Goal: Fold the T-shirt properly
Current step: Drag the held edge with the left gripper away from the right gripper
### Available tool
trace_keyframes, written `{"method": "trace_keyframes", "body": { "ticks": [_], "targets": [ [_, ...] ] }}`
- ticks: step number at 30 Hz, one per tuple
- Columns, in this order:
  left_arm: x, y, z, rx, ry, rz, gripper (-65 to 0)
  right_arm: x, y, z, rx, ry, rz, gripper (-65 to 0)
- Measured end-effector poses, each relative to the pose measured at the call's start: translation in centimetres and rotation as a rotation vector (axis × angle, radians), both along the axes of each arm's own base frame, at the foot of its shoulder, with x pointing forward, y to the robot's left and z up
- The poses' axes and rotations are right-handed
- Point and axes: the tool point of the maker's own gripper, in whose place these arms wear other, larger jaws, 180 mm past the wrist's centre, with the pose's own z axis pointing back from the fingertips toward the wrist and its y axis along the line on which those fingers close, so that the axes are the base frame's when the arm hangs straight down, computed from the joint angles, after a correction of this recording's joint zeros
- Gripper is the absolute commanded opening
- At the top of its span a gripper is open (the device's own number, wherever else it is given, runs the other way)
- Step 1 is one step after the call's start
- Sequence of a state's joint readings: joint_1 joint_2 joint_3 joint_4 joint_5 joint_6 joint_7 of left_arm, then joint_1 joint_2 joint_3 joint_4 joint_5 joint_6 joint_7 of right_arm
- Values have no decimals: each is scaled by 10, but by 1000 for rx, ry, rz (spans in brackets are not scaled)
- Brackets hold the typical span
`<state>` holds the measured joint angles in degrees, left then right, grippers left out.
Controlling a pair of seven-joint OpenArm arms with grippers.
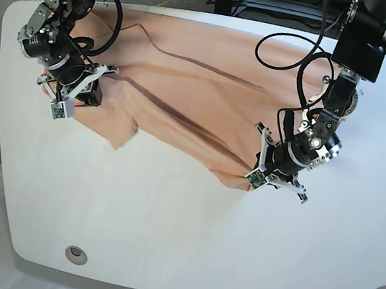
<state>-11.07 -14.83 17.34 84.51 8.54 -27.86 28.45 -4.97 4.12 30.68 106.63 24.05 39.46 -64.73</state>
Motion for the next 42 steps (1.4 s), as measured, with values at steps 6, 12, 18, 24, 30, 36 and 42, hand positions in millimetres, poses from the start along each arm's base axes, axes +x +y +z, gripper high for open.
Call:
{"method": "trace_keyframes", "body": {
  "ticks": [6, 12, 18, 24, 30, 36, 42],
  "targets": [
    [-8, -3, 11, 31, -8, 0, -623, 0, 1, 0, 3, 0, 0, -631],
    [-14, -1, 24, 67, -20, 7, -623, 0, 1, 0, 3, -1, 0, -631],
    [-29, 6, 22, 100, -4, 11, -623, 0, 1, 0, 3, 0, 0, -631],
    [-46, 7, 8, 108, 40, 11, -623, 0, 1, 0, 2, 0, 0, -631],
    [-66, 16, -10, 133, 95, 17, -623, 0, 1, 0, 3, 0, 0, -631],
    [-83, 18, -24, 137, 141, 16, -623, 0, 1, 0, 3, 0, 0, -631],
    [-96, 31, -31, 174, 162, 15, -623, 0, 1, 0, 3, 0, -1, -631]
  ]
}}
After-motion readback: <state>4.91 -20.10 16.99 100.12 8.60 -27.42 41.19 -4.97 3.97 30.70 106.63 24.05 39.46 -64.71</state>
